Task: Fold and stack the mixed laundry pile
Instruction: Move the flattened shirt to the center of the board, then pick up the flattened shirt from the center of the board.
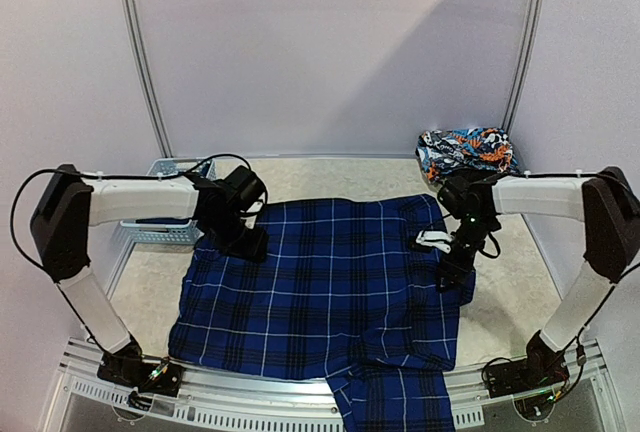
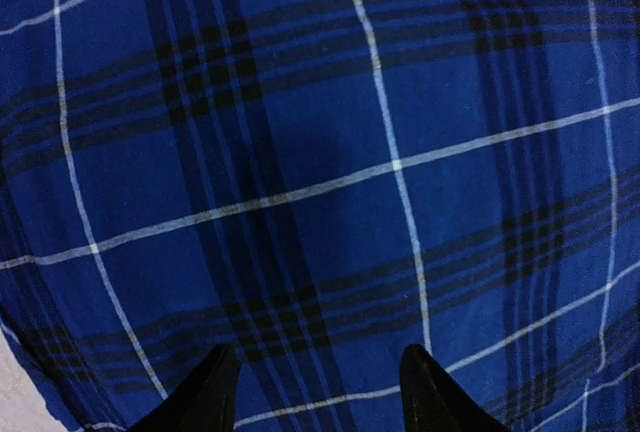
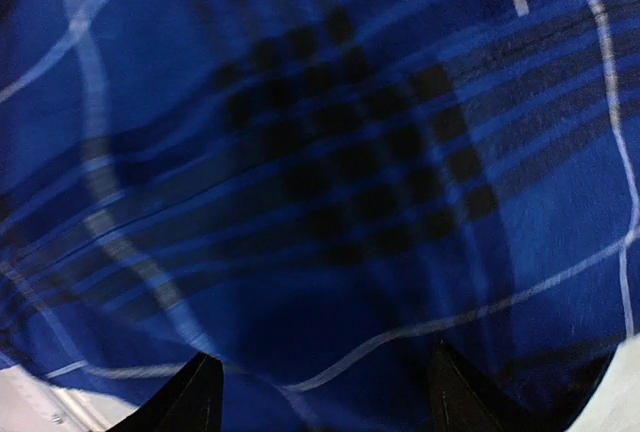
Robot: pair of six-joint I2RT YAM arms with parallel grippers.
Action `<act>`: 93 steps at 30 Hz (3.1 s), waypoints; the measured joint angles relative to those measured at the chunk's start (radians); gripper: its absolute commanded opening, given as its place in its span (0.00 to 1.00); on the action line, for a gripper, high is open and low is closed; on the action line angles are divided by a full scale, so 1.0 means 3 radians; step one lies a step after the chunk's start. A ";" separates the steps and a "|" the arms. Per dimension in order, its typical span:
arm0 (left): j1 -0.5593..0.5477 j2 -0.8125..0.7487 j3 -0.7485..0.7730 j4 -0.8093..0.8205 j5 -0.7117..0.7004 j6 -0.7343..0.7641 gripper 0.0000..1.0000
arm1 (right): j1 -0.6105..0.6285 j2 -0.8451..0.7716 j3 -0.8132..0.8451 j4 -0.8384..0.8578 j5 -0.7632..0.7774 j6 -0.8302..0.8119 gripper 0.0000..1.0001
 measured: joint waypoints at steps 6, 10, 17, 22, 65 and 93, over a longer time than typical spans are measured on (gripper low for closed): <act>0.0099 0.0704 0.0324 -0.0050 -0.0066 0.0031 0.57 | -0.0034 0.0504 0.0284 0.0197 0.0268 -0.0027 0.70; 0.0243 0.1010 0.0739 -0.0062 -0.0092 0.0069 0.57 | -0.0187 0.0745 0.0599 0.0212 0.0326 -0.0036 0.71; 0.0505 0.1443 0.1391 -0.0038 -0.0196 0.0226 0.58 | -0.0525 0.1062 0.1048 0.0224 0.0304 -0.0083 0.73; 0.0502 0.1275 0.1461 -0.0085 -0.0214 0.0397 0.60 | -0.0554 0.1010 0.1125 0.0037 0.0140 -0.0099 0.78; -0.1494 -0.0130 0.0097 -0.2191 -0.0954 0.2174 0.55 | 0.0178 -0.1920 -0.1158 -0.0196 -0.0184 -0.1429 0.73; -0.1466 -0.0816 -0.0842 -0.1961 -0.0960 0.2538 0.45 | 0.1011 -0.1905 -0.1261 -0.0134 0.0406 -0.1347 0.70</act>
